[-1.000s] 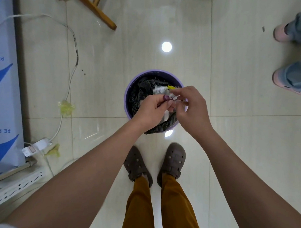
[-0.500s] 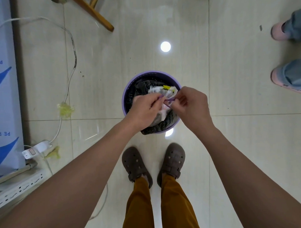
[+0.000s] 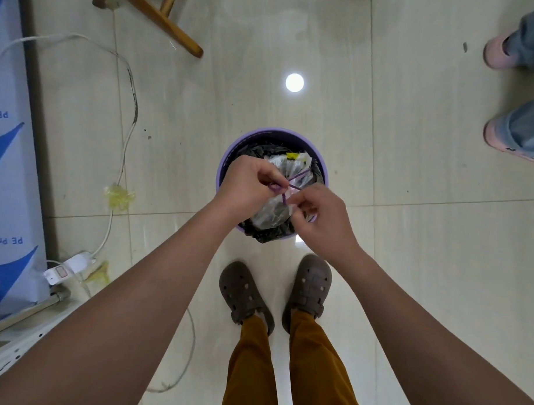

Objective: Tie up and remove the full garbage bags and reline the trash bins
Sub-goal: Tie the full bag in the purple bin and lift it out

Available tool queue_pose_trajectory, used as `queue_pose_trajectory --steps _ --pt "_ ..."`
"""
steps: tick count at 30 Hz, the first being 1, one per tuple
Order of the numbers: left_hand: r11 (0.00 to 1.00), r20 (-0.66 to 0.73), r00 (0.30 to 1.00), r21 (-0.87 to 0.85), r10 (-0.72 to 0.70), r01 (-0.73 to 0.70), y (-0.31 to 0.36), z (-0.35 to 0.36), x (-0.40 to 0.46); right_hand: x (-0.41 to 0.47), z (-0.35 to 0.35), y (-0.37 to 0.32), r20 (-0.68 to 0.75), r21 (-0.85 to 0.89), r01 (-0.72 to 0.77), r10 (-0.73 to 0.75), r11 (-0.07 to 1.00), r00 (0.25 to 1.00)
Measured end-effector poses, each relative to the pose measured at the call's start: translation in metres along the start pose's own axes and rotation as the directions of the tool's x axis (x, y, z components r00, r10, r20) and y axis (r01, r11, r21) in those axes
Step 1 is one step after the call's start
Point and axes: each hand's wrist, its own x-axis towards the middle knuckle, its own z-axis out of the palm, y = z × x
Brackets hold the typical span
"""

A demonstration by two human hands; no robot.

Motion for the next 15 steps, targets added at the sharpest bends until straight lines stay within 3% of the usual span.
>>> queue_pose_trajectory --steps 2,4,6,8,12,15 --pt "0.99 -0.051 0.994 0.108 0.094 -0.088 -0.003 0.001 -0.004 0.007 -0.006 -0.004 -0.075 0.014 0.017 -0.016 1.0 0.997" --pt "0.927 -0.076 0.956 0.276 0.282 -0.252 -0.006 0.003 -0.009 0.016 -0.01 -0.009 -0.088 0.03 -0.002 0.005 1.0 0.996" --pt "0.797 -0.048 0.872 0.431 0.488 -0.423 -0.009 0.005 -0.011 0.026 -0.011 -0.011 0.002 0.028 -0.065 0.065 0.998 0.998" --pt "0.678 -0.039 0.787 0.534 0.616 -0.504 -0.011 0.006 -0.011 0.035 -0.01 -0.011 0.099 0.012 -0.109 0.107 0.994 0.989" --pt "0.588 -0.071 0.687 0.586 0.723 -0.558 -0.011 0.013 -0.012 0.043 -0.006 -0.013 0.192 0.041 -0.164 0.154 0.986 0.969" --pt "0.607 -0.104 0.68 0.563 0.726 -0.562 -0.013 0.014 -0.016 0.044 -0.002 -0.011 0.286 0.208 -0.401 0.337 0.892 0.897"
